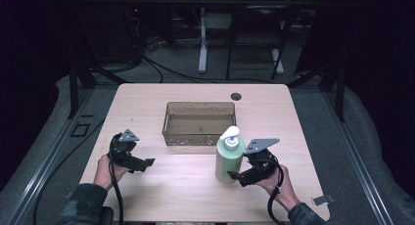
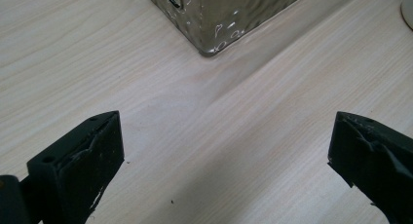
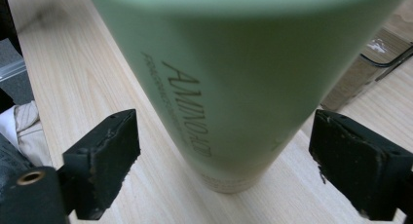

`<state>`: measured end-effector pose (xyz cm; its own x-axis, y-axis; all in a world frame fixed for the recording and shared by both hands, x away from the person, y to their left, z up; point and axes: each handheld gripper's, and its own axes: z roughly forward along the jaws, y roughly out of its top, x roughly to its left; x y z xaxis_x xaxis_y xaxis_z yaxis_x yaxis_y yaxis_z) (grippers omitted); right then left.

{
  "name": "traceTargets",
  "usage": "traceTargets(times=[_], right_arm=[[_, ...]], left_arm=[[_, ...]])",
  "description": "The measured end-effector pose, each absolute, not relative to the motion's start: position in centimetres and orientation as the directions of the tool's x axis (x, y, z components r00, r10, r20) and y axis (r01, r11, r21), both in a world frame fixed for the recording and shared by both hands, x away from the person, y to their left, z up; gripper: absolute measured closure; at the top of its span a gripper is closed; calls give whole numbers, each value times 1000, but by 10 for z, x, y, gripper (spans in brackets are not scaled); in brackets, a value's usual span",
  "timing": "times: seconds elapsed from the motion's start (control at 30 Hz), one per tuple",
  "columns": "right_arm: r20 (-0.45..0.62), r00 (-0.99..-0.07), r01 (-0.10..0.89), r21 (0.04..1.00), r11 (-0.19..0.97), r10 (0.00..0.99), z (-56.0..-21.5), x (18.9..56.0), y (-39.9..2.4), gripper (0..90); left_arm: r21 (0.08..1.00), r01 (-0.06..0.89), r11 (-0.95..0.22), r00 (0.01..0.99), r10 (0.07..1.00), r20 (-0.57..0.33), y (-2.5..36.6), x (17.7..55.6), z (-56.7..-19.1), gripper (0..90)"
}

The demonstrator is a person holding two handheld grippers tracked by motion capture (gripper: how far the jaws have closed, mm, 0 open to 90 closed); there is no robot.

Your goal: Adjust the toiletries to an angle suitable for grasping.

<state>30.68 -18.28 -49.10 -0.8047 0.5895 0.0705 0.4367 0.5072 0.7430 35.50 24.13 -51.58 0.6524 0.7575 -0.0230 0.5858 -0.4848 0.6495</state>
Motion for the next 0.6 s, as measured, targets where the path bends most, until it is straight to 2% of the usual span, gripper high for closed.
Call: traceTargets(times=[0.6], right_arm=[[69,-781,419,795,439,621,-498,317,-167,93]], left_arm=[[646,584,-492,660,751,-25,241,355,-516,0]])
